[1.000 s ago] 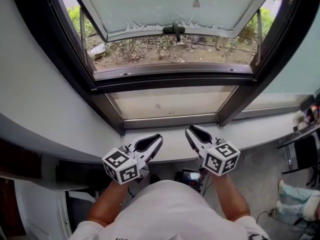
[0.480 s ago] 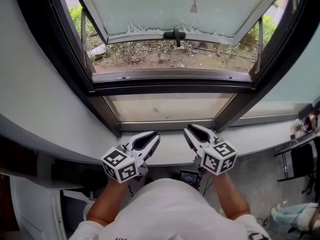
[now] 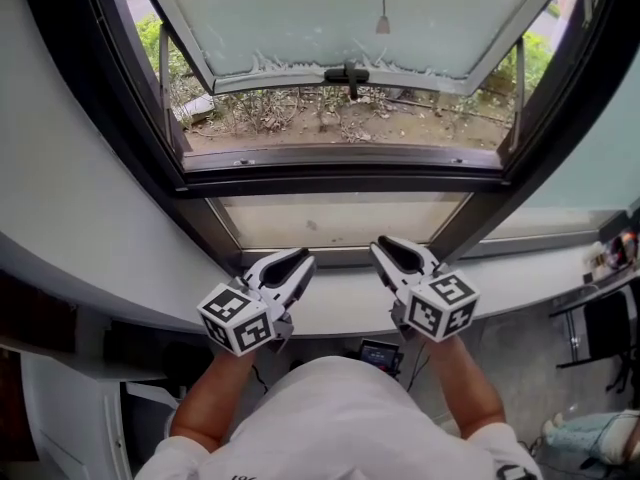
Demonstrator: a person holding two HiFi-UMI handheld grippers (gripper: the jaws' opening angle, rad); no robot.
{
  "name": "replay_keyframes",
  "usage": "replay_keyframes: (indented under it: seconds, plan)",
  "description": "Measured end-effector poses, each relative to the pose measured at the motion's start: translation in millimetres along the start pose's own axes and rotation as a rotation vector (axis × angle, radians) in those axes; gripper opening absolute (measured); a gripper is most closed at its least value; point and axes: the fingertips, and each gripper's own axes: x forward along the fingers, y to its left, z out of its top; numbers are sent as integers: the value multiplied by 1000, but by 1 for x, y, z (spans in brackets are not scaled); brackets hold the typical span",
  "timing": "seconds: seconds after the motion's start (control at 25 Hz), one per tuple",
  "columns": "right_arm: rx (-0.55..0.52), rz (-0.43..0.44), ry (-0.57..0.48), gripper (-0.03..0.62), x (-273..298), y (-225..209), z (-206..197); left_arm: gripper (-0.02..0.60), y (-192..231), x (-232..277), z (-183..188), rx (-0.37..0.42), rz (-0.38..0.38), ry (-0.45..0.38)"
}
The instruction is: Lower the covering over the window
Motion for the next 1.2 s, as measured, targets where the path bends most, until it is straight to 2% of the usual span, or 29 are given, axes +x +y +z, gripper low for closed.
replay_keyframes:
  seconds: [0.44, 1.04, 1.2]
  plan:
    - [-169, -19, -91, 87, 6, -12, 76, 60, 4, 29, 73, 186, -17, -51]
    - [-288, -12, -183, 87, 20, -8, 153, 60, 2, 51, 127, 306, -15, -60]
    - [-360, -27, -211, 87, 22, -5, 176, 60, -3, 57, 145, 351, -27, -72]
